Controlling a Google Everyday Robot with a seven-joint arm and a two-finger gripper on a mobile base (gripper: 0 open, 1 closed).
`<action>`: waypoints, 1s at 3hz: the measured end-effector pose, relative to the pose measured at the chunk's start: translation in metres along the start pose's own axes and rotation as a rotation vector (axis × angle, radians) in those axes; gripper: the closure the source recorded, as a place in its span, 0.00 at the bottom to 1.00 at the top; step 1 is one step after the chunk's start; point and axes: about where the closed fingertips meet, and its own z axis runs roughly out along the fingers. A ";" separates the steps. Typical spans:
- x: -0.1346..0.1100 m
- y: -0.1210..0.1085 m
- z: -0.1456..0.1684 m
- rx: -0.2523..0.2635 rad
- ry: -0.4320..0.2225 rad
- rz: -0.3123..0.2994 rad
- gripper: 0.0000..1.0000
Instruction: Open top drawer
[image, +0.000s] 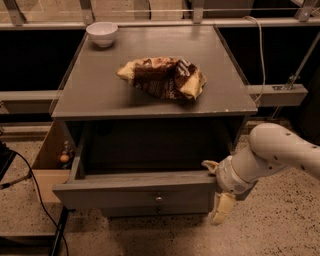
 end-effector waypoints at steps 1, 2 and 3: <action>0.000 0.013 -0.002 -0.020 -0.001 0.012 0.00; -0.001 0.013 -0.004 -0.021 -0.001 0.013 0.00; 0.002 0.031 -0.008 -0.050 0.010 0.031 0.00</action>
Offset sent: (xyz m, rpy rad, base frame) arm -0.0726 -0.0110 0.0061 -0.0080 0.1194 -0.0073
